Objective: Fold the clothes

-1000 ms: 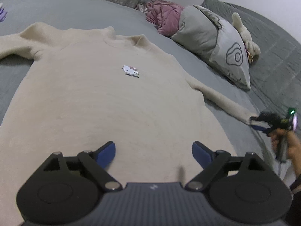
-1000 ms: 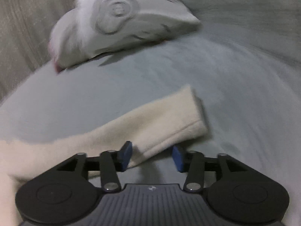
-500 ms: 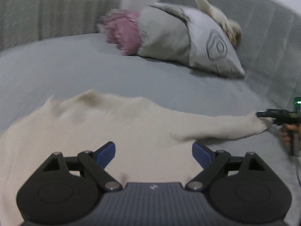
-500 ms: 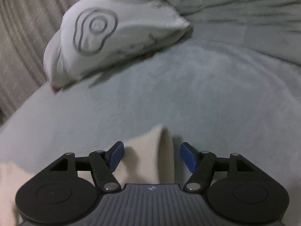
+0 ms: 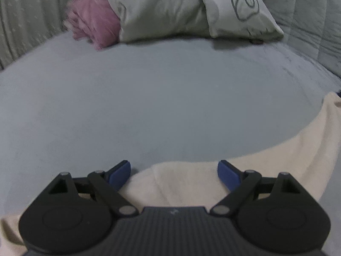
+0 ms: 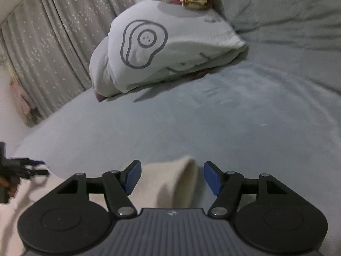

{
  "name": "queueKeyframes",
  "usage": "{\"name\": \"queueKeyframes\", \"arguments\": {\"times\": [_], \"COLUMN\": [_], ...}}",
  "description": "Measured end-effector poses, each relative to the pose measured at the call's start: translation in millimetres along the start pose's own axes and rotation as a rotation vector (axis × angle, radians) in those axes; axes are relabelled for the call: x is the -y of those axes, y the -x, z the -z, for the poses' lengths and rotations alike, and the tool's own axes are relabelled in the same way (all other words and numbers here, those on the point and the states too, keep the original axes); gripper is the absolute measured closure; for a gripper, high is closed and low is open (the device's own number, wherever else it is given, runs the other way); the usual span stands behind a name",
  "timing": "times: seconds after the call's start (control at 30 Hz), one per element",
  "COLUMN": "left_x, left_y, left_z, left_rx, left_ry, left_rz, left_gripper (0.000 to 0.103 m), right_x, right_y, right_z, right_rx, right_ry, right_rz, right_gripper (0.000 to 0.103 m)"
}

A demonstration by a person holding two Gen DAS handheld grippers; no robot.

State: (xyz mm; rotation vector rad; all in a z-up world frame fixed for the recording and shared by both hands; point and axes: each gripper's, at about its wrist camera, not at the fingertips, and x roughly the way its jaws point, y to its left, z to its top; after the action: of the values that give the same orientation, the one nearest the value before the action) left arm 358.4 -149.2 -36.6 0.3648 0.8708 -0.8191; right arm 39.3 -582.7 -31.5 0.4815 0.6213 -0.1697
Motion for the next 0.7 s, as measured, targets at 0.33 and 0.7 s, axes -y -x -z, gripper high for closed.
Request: {"name": "queueKeyframes", "arguments": {"times": [0.33, 0.7], "left_x": [16, 43], "left_y": [26, -32], "left_z": [28, 11], "left_rx": [0.336, 0.237], "left_ry": [0.028, 0.025], "left_rz": [-0.189, -0.500], "left_gripper": [0.091, 0.097], "right_x": [-50, -66], "right_y": [-5, -86], "right_z": [15, 0], "right_rx": [0.214, 0.064], "right_ry": [0.297, 0.463], "right_rz": [0.160, 0.445], "right_gripper": [0.092, 0.085]}}
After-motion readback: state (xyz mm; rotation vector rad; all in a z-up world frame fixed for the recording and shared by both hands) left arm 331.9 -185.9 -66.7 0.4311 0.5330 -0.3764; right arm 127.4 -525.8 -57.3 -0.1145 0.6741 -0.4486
